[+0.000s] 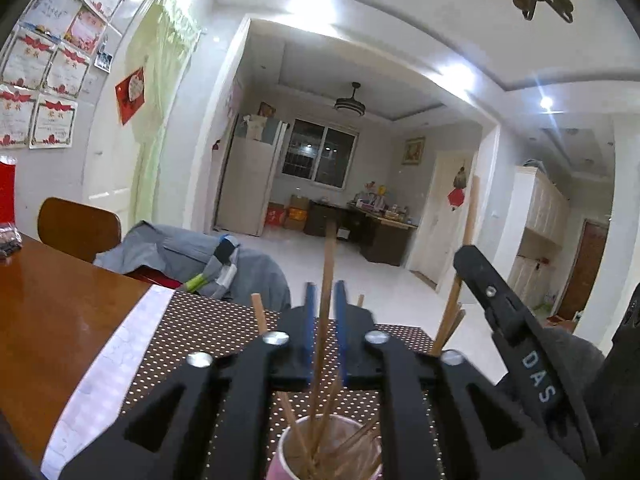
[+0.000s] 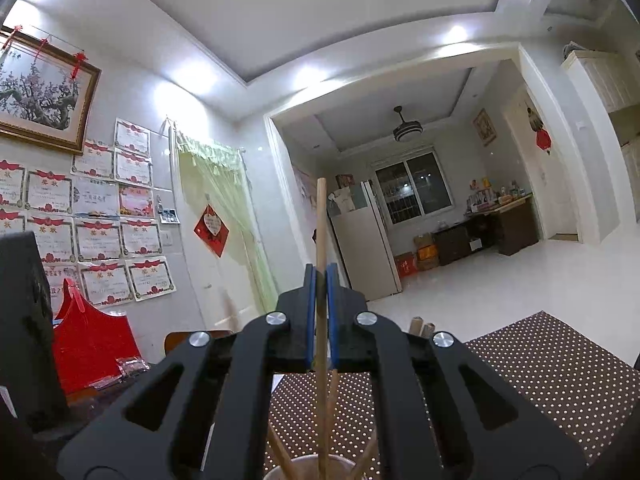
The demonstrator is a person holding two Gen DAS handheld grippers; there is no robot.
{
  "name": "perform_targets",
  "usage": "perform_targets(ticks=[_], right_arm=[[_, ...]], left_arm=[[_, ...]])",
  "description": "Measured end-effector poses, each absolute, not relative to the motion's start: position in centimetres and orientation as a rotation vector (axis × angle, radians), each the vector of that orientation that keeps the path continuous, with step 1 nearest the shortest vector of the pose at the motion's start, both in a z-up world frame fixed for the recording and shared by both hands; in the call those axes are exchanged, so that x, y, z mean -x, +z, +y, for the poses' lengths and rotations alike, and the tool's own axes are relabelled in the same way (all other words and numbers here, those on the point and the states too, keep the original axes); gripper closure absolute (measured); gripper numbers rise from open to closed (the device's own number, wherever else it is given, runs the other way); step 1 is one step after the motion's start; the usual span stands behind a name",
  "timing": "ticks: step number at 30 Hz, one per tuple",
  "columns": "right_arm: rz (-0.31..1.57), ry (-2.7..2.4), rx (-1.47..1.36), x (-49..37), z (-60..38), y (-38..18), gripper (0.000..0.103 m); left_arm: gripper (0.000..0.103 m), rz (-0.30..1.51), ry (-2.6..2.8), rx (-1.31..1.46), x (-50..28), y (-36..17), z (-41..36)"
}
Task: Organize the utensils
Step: 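Lower the chopsticks into the cup and open the left gripper while the right gripper opens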
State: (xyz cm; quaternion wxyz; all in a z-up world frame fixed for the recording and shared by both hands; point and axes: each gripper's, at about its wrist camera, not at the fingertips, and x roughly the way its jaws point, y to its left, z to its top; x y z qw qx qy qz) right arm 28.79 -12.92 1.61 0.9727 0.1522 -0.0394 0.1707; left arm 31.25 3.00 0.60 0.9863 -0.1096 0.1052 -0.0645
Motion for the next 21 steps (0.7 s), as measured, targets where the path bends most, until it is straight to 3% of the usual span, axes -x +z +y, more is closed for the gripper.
perform_targets(ticks=[1, 21], right_arm=[[-0.078, 0.343, -0.306, -28.6, -13.0, 1.6, 0.097], [0.008, 0.349, -0.257, -26.8, -12.9, 0.7, 0.097]], left_arm=[[0.077, 0.215, -0.117, 0.219, -31.2, 0.7, 3.1], [0.077, 0.255, -0.018, 0.171, -31.1, 1.8, 3.7]])
